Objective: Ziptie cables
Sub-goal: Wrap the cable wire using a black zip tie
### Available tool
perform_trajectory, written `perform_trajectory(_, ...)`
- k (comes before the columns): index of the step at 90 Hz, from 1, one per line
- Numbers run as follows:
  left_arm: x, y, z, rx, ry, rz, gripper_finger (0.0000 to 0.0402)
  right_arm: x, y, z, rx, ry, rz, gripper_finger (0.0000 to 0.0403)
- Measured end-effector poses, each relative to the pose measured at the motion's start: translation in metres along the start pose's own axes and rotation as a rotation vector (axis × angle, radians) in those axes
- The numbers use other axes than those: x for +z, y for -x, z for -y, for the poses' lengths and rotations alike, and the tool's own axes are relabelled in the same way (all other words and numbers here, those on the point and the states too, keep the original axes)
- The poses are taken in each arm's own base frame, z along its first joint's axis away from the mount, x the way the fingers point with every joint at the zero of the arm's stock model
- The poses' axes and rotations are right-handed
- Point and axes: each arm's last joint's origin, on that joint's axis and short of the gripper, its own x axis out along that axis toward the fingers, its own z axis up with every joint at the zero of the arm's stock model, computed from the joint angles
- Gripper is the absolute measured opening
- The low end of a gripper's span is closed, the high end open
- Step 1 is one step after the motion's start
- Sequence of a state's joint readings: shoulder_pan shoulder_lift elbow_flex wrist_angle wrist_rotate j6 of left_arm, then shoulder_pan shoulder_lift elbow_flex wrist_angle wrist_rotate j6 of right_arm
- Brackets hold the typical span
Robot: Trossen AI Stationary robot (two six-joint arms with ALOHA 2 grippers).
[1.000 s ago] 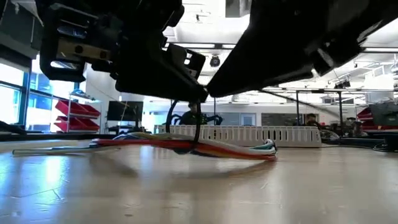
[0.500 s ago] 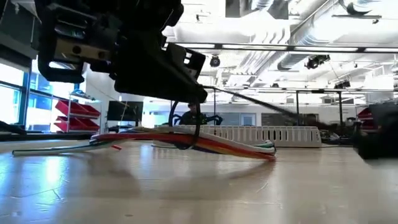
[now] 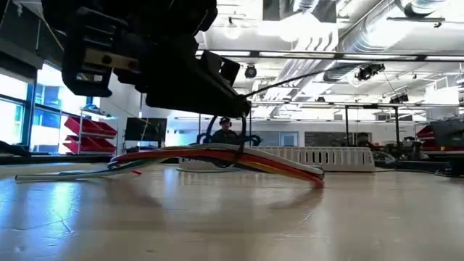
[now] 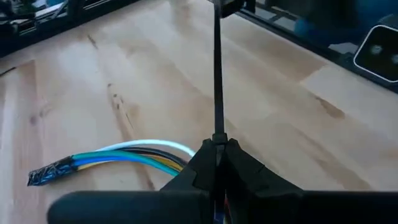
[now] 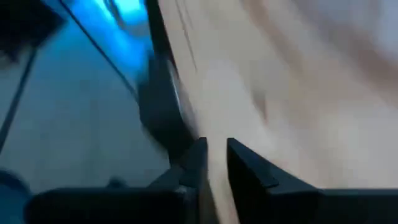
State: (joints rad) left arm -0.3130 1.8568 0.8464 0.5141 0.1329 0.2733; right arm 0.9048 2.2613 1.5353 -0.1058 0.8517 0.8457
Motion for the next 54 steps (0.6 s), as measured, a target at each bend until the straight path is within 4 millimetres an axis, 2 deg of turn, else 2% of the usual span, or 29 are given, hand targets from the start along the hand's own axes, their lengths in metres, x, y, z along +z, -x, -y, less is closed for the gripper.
perform_trajectory(12,0.000,0.000,0.000,-0.001,-0.001,0.004,0.0000,0.013,-0.017,0.019,-0.212,0.213,0.122,0.0124)
perform_trajectory(24,0.000,0.000,0.000,-0.005,0.000,0.003,0.0000,0.023,-0.031,0.041,-0.407,0.309,0.175,0.0147)
perform_trajectory(38,0.000,0.000,0.000,-0.006,-0.001,0.000,0.0000,0.030,-0.048,0.060,-0.441,0.296,0.106,0.0143)
perform_trajectory(54,-0.002,0.000,0.001,-0.011,0.003,-0.021,0.0000,0.032,-0.056,0.073,-0.465,0.228,0.065,0.0111)
